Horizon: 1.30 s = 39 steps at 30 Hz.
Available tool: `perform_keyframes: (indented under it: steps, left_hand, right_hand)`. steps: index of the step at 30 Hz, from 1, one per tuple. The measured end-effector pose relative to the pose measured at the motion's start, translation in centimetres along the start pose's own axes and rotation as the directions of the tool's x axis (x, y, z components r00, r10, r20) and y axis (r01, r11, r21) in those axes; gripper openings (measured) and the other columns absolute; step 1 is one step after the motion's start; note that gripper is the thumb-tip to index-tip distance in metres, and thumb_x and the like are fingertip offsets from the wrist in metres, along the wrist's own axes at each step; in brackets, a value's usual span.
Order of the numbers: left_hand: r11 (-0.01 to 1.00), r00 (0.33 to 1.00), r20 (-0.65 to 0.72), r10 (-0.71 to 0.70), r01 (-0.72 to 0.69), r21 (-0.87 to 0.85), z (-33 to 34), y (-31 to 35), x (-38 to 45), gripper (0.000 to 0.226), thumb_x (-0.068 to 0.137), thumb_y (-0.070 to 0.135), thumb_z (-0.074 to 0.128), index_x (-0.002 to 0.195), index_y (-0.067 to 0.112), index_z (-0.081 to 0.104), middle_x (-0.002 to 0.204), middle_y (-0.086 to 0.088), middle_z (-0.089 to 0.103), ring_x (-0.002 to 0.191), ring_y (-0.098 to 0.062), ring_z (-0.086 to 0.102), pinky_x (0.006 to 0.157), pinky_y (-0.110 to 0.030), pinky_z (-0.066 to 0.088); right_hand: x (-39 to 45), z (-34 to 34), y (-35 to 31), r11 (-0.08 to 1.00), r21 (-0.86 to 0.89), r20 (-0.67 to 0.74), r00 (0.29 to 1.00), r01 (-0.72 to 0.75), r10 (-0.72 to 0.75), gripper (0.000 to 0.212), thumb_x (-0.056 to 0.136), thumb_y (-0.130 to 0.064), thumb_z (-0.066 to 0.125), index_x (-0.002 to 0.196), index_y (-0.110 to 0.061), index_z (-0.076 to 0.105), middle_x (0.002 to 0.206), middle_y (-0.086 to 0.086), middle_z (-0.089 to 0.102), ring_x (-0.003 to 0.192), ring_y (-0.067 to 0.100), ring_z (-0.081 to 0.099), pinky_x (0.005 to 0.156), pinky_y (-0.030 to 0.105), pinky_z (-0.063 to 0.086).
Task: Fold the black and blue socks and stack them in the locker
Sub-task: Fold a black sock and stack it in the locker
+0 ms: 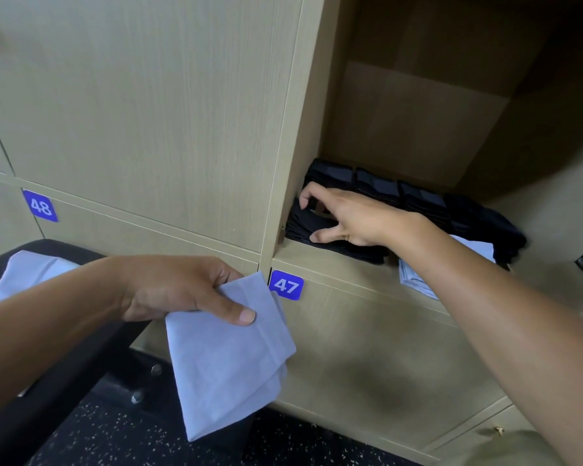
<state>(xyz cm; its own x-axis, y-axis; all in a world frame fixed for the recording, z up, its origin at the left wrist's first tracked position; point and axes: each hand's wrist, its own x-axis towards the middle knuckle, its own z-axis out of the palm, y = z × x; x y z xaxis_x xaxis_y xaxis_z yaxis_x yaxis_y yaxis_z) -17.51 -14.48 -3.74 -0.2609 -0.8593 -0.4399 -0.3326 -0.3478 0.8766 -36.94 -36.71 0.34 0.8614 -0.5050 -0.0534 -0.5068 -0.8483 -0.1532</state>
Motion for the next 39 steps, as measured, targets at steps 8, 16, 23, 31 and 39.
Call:
perform_keyframes:
  steps: [8, 16, 23, 31, 39]
  left_hand:
    - [1.0, 1.0, -0.009, 0.014, -0.014, -0.008, -0.2, 0.0, -0.1, 0.024, 0.092, 0.018, 0.07, 0.111, 0.004, 0.074, 0.113, -0.015, 0.076, 0.107, -0.031, 0.073, 0.093, -0.037, 0.057]
    - [1.0, 1.0, 0.006, 0.007, -0.007, -0.017, -0.3, -0.1, 0.1, 0.031, 0.091, 0.02, 0.071, 0.116, 0.002, 0.072, 0.116, -0.016, 0.075, 0.109, -0.034, 0.072, 0.098, -0.043, 0.056]
    - [0.996, 0.991, -0.131, 0.04, -0.05, -0.077, -0.4, 0.2, -0.1, 0.03, 0.093, 0.021, 0.068, 0.116, 0.001, 0.071, 0.114, -0.014, 0.076, 0.106, -0.029, 0.073, 0.087, -0.031, 0.059]
    - [0.979, 0.954, -0.254, 0.161, -0.186, -0.079, -0.3, 0.5, 0.1, 0.032, 0.094, 0.027, 0.064, 0.117, 0.004, 0.07, 0.113, -0.012, 0.076, 0.102, -0.025, 0.073, 0.081, -0.026, 0.058]
    - [0.952, 0.901, -0.308, 0.306, -0.292, 0.092, 0.2, 0.8, 0.5, 0.027, 0.097, 0.036, 0.063, 0.113, 0.019, 0.074, 0.11, -0.008, 0.077, 0.104, -0.026, 0.073, 0.093, -0.04, 0.055]
  right_hand:
    - [0.5, -0.3, -0.2, 1.0, -0.024, 0.065, 0.998, -0.013, 0.014, 0.052, 0.094, -0.031, 0.07, 0.134, -0.036, 0.038, 0.117, 0.0, 0.05, 0.107, 0.023, 0.051, 0.083, 0.036, 0.039]
    - [0.3, -0.1, 0.1, 0.999, 0.001, 0.114, 0.992, -0.052, 0.051, 0.051, 0.093, -0.036, 0.071, 0.133, -0.036, 0.04, 0.12, -0.004, 0.047, 0.113, 0.018, 0.047, 0.087, 0.03, 0.034]
    - [-0.6, -0.3, -0.2, 0.997, -0.026, 0.027, 0.997, -0.07, 0.071, 0.051, 0.091, -0.044, 0.071, 0.132, -0.034, 0.042, 0.122, -0.007, 0.048, 0.106, 0.014, 0.048, 0.085, 0.03, 0.037]
    - [-4.6, -0.4, -3.2, 0.99, 0.137, -0.316, 0.949, 0.019, 0.026, 0.017, 0.093, -0.038, 0.068, 0.104, -0.025, 0.066, 0.098, -0.013, 0.067, 0.089, 0.003, 0.061, 0.084, 0.027, 0.052]
    - [-7.6, 2.9, -6.2, 0.63, 0.775, -0.051, 0.991, -0.037, 0.121, 0.019, 0.099, -0.025, 0.064, 0.115, -0.015, 0.066, 0.101, 0.002, 0.075, 0.093, 0.015, 0.072, 0.09, 0.035, 0.059]
